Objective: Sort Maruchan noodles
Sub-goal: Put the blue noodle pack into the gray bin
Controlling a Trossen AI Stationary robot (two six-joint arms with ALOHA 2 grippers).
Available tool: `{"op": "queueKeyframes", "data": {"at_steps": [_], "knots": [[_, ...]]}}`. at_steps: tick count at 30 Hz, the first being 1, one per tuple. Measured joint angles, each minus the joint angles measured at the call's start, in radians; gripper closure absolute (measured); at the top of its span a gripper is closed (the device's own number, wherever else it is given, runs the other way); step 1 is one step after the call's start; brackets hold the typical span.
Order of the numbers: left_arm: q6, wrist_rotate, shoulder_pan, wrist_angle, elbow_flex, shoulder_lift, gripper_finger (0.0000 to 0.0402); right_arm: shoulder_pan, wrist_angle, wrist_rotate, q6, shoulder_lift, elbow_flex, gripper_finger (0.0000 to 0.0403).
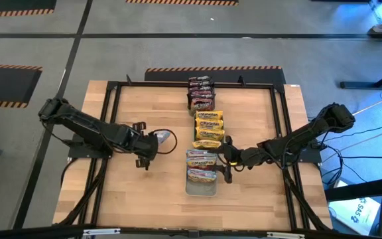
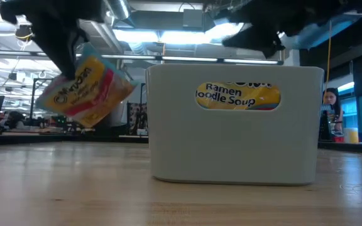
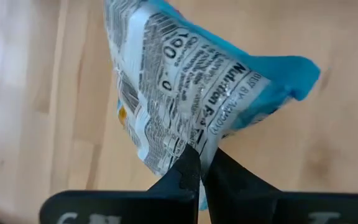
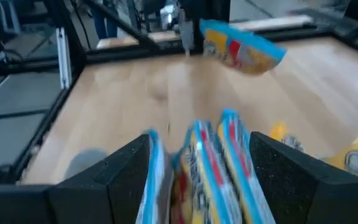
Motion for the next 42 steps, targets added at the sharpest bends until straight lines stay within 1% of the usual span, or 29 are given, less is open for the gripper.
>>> {"op": "queueKeyframes", "data": {"at_steps": [3,5,8,12,19,22,25,29,38,40,42], "knots": [[0.039,0.046,-0.005,0.042,0.003,-0.026,0.0401,-0.018,0.01,-0.005,-0.059,0.024,0.045,0.0141],[0.067,0.075,-0.005,0.082,0.003,-0.041,0.0401,-0.036,0.002,-0.027,-0.114,0.052,0.084,0.0141],[0.109,0.115,-0.004,0.141,0.003,-0.053,0.0401,-0.074,-0.07,-0.056,-0.212,0.096,0.169,0.0141],[0.14,0.119,-0.005,0.172,0.003,-0.054,0.0401,-0.125,-0.221,-0.073,-0.339,0.183,0.325,0.0141],[0.158,0.109,-0.003,0.187,0.003,-0.054,0.0401,-0.21,-0.507,-0.16,-0.484,0.358,0.63,0.0141],[0.175,0.095,-0.002,0.197,0.003,-0.055,0.0401,-0.239,-0.565,-0.218,-0.525,0.431,0.735,0.0141],[0.182,0.089,-0.002,0.211,0.003,-0.055,0.0401,-0.26,-0.588,-0.261,-0.555,0.495,0.805,0.0141],[0.191,0.09,-0.002,0.216,0.003,-0.055,0.0401,-0.278,-0.589,-0.266,-0.587,0.542,0.853,0.0141],[0.206,0.089,-0.002,0.221,0.003,-0.055,0.0401,-0.294,-0.582,-0.285,-0.61,0.599,0.863,0.0141],[0.208,0.089,-0.002,0.227,0.003,-0.055,0.0401,-0.294,-0.579,-0.286,-0.61,0.608,0.863,0.0148],[0.214,0.085,-0.002,0.232,0.003,-0.055,0.0401,-0.294,-0.58,-0.284,-0.61,0.612,0.863,0.0168]]}}
